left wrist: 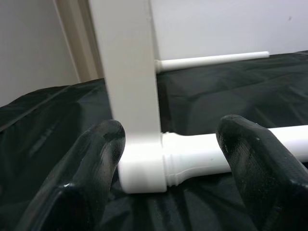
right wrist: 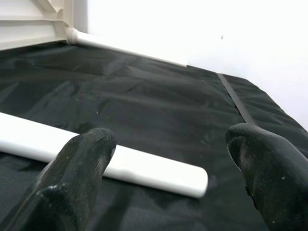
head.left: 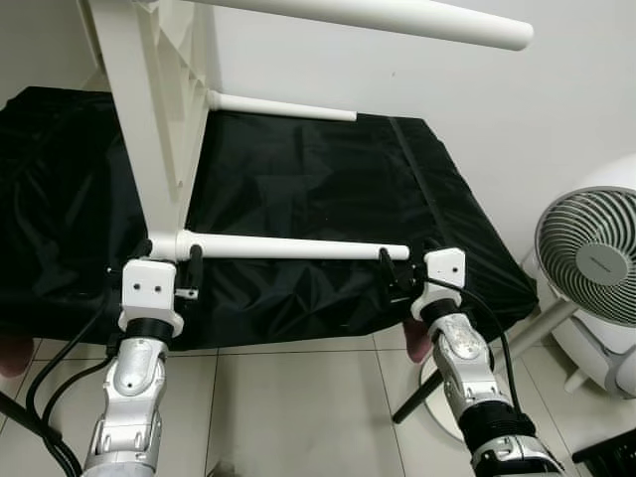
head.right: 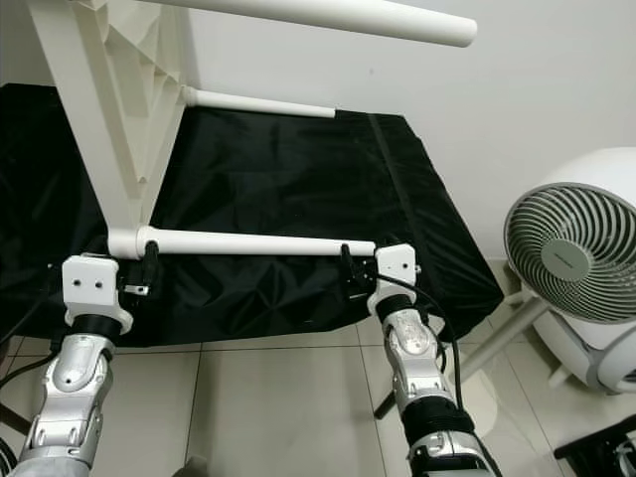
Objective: Building children table
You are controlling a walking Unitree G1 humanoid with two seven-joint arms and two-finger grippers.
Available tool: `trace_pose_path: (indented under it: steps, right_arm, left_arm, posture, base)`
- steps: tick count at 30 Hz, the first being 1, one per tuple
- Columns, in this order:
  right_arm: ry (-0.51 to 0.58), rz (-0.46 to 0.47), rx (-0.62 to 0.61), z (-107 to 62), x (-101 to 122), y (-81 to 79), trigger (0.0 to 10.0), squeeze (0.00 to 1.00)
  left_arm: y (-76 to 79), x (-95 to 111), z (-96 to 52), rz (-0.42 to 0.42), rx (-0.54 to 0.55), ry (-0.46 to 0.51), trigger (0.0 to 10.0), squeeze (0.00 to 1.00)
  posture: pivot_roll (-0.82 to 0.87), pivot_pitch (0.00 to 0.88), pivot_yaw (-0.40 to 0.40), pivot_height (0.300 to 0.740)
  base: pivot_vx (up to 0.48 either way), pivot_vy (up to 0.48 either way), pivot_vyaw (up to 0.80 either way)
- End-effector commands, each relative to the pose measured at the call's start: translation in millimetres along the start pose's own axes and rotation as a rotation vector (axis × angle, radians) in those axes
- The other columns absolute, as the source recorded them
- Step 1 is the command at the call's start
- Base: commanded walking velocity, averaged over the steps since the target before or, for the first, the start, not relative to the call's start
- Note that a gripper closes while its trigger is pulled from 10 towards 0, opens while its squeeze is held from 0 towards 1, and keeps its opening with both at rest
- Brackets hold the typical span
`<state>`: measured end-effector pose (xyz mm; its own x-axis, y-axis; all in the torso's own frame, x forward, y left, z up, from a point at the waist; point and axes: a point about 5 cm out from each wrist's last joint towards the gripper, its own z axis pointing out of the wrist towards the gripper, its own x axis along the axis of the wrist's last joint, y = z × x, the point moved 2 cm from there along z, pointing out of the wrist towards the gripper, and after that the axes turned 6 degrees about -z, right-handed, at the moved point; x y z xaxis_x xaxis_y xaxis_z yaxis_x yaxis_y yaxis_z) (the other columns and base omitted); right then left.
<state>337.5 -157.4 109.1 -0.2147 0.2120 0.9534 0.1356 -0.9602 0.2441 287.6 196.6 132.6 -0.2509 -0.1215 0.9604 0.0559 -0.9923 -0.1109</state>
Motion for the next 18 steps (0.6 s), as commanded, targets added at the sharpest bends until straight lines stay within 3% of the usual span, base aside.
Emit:
trace_pose_path:
  steps: [1,18]
  right_arm:
    - [-0.009,-0.005,-0.013,0.2,0.0,5.5,10.0,0.00]
    - [0.003,0.037,-0.013,3.6,4.0,8.2,10.0,0.00]
  left_arm:
    - [3.4,-0.3,2.1,0.003,-0.006,-0.013,10.0,0.00]
    - [3.2,1.8,-1.4,-0.005,-0.010,-0.015,10.0,0.00]
  posture:
    - [0.21,0.000,-0.109,0.740]
    - [0.22,0.000,-0.116,0.740]
  base:
    - [0.000,0.000,0.00]
    - [0.000,0.000,0.00]
